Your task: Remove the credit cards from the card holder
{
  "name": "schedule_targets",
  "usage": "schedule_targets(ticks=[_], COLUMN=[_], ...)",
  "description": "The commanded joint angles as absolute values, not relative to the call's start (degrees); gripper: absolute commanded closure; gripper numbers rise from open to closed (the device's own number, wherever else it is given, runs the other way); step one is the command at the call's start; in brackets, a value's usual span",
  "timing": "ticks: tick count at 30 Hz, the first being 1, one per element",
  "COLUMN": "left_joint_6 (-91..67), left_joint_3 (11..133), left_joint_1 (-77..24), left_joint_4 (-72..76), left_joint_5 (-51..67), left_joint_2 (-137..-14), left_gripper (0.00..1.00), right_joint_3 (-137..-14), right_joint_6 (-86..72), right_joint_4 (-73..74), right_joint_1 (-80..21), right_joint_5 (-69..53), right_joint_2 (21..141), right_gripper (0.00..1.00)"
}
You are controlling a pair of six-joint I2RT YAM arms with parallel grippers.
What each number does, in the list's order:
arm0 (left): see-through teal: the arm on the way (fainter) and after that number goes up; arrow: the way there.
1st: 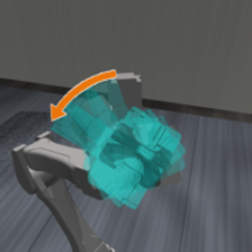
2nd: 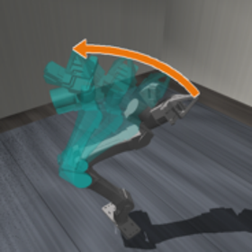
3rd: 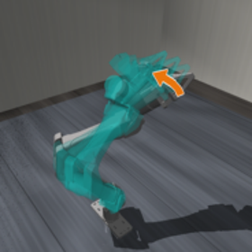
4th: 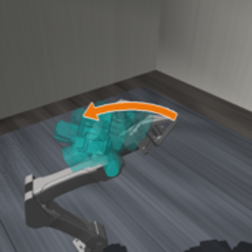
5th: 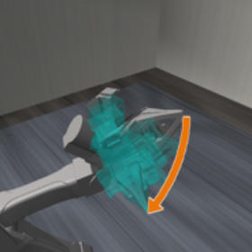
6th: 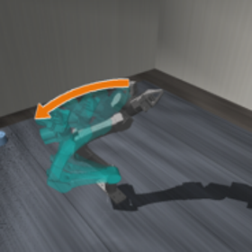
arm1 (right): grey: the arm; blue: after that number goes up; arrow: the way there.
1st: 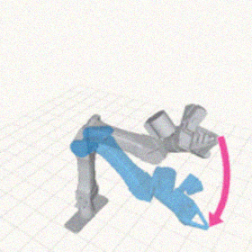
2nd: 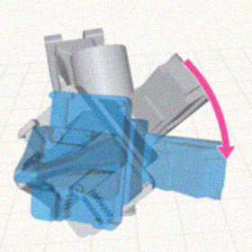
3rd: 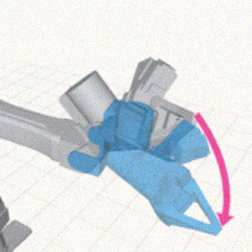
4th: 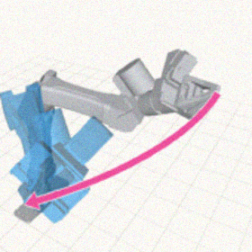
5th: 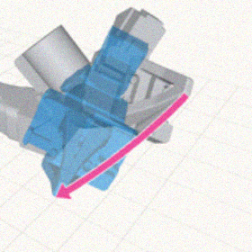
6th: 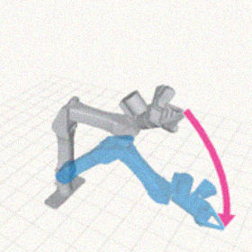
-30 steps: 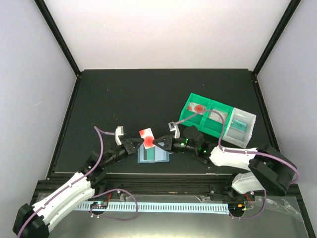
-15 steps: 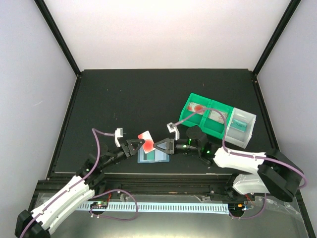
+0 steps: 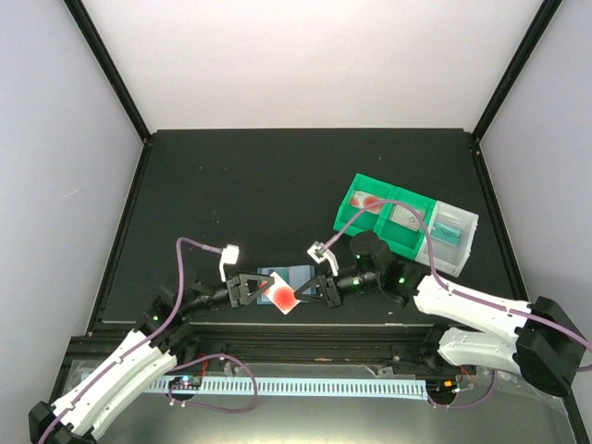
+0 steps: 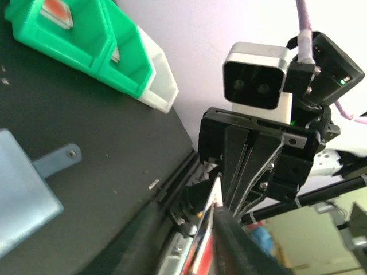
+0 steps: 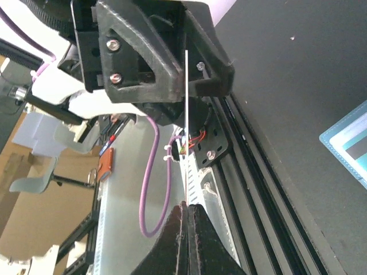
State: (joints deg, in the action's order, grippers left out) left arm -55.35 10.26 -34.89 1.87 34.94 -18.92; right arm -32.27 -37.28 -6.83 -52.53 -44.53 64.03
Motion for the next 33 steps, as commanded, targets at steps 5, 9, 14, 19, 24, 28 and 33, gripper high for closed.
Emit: schedule_targets(ticks=[5,9,14,19,24,28,33], left_joint_6=[-50.5,-52.2,-54.9,-61.8,-64.9,-66.3,-66.8], left_joint_3=[13.4,13.2,12.7,9.6,7.5,6.9,7.1], left_joint_1=[-34.9,-34.8,-34.8,-34.9,-34.9,-34.9,-34.9], left_joint_4=[0.3,2.9,5.1,12.9,15.8,17.9,18.0], left_joint_5=[42.5,41.2,35.7,27.7,22.1,20.7,18.8], left_joint_2=[-21.6,-22.5,-22.0,-19.6,-18.4,-18.4,-18.4], left_gripper=[0.98,0.98,0.98,0.98,0.98,0.98,0.98], right_joint_3=[-33.9,-32.1,-27.8,-22.8,-21.2,-21.9,-23.1], right_joint_6=[-32.1,-36.3,-48.9,-60.7,-70.2,-74.0,-76.5], right_joint_4=[-0.3,-4.2,-19.1,-35.4,-49.7,-54.0,-56.7], right_joint_1=[-52.8,-52.8,-52.8,-52.8,-52.9,-53.0,-53.1], right_joint_5=[-44.6,-39.9,-38.7,-34.5,-33.4,-31.9,-31.4], right_joint_2=[61.5,61.8,62.6,64.9,69.3,72.6,75.8], right_gripper=[0.95,0.78,0.57,0.43,0.45,0.57,0.68])
